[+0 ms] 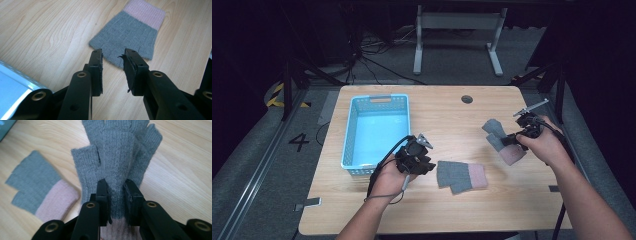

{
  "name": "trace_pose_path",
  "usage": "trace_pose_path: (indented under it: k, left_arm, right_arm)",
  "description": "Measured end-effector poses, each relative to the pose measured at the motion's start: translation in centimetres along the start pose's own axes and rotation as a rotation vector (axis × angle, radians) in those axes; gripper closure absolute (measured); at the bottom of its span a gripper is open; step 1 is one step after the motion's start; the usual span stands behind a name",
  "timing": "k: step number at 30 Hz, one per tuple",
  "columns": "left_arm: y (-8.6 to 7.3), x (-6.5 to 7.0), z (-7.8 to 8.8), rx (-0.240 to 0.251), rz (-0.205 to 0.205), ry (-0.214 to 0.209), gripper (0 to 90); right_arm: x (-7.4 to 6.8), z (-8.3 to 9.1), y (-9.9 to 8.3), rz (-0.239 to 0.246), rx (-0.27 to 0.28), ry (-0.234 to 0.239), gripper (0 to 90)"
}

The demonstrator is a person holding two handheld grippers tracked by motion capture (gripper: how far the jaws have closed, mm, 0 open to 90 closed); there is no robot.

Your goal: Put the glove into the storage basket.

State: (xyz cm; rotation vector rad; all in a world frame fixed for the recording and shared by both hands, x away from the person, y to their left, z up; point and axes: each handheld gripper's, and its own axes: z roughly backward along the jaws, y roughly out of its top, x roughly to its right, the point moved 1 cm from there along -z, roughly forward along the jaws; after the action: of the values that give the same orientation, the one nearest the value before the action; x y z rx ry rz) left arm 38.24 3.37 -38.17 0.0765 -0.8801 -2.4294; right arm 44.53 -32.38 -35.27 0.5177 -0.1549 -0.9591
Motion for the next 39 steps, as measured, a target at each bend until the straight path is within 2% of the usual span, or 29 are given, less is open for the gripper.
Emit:
trace_pose_path:
  k: [6,16,24,32,39]
  left_arm:
    - [0.0,0.1,0.1,0.01,0.01,-0.02,68.9]
    - [-0.2,0.3,0.3,0.008,0.01,-0.02,68.9]
    - [-1.0,0.2,1.2,0.033,0.071,-0.037,70.6]
    - [-1.3,0.4,1.2,0.018,0.056,-0.034,70.6]
    - [-1.1,0.3,1.2,0.041,0.074,-0.058,74.0]
  right_arm:
    - [-2.1,0.4,0.0,0.066,-0.006,0.025,76.5]
    - [-5.2,0.0,0.0,0.168,-0.028,0.065,76.4]
    - [-7.5,-1.3,0.1,0.254,-0.062,0.095,76.4]
    - [-9.0,-3.0,0.0,0.308,-0.098,0.128,76.0]
    - [-9.7,-4.4,-0.2,0.364,-0.134,0.134,75.8]
